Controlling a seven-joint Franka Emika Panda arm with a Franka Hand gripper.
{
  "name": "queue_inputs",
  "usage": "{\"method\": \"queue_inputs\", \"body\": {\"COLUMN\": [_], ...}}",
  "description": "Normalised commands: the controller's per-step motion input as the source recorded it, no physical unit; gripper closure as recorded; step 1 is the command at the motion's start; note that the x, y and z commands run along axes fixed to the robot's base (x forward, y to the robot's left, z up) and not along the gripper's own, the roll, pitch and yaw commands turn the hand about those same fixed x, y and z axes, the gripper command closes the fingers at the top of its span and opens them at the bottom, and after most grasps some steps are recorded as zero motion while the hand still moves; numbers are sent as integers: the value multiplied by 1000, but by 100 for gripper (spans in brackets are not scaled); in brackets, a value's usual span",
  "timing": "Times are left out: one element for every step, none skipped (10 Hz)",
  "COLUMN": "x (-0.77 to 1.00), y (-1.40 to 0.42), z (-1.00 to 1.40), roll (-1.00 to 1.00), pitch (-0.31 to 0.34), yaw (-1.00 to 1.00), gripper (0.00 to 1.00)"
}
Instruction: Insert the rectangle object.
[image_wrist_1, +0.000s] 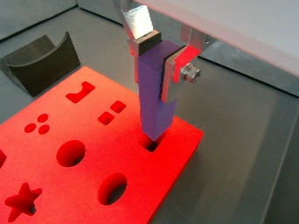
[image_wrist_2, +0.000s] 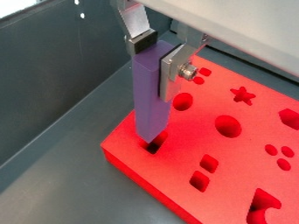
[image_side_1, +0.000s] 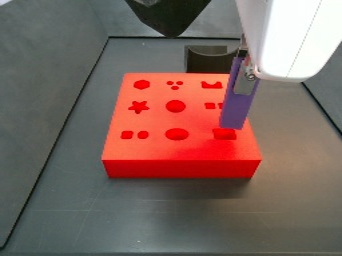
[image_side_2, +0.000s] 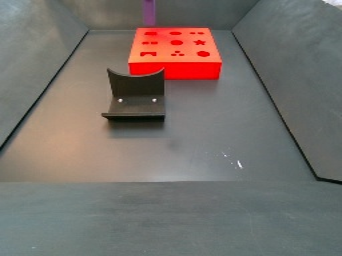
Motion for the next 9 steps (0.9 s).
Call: {"method": "queue_inputs", "body": {"x": [17,-57,-23,-91,-37,114,191,309,203], "y": [43,0,0,0,-20,0,0,-3,0], "z": [0,0,0,-46,-71,-171,-269,-243,-157], "roll": [19,-113,-136,-56,-39,0,69,47,21], "pitch": [134,116,100,73,56,110,67,54,50], "yaw": [240,460,457,366,311,0,-37,-83,-51], "gripper": [100,100,100,100,100,100,100,100,100]}}
